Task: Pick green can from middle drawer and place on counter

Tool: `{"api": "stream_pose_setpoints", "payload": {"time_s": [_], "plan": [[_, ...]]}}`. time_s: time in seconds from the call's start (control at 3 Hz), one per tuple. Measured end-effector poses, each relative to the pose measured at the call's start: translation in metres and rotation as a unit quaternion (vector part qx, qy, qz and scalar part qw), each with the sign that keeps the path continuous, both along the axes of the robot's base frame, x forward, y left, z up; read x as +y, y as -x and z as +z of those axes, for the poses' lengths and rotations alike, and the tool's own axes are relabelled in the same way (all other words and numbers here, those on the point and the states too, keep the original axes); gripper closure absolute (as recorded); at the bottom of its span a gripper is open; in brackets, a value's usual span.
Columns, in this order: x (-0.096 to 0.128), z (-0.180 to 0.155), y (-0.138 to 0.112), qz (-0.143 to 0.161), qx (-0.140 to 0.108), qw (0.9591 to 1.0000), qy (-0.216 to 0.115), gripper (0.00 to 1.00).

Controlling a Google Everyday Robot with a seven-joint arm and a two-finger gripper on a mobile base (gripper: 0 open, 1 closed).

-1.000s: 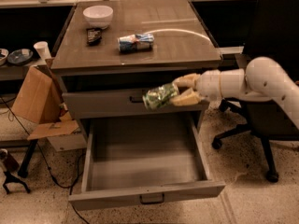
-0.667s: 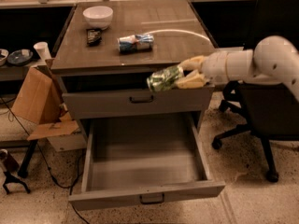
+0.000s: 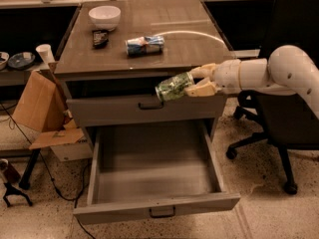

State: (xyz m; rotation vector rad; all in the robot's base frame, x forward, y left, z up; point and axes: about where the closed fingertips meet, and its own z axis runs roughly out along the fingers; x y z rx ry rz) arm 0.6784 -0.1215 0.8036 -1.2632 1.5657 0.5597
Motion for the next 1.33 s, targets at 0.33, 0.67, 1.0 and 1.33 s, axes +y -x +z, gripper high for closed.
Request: {"api": "stream_pose_setpoints", "payload": {"time_s": [0.33,0.67,1.0,1.33], "plan": [[-0.007,0.026,-0.014,-0.013,-0.03,0.9995,0.004,1.0],[-0.014,0.062,-0.032,-0.032,-0.071,0.9969,0.013,1.0],[-0.023,0.082,-0.051,-0.053,-0.095,0.9939,0.014,1.0],[-0.037,0.089,-0.071,-0.087,-0.104,0.9908,0.002,1.0]]}}
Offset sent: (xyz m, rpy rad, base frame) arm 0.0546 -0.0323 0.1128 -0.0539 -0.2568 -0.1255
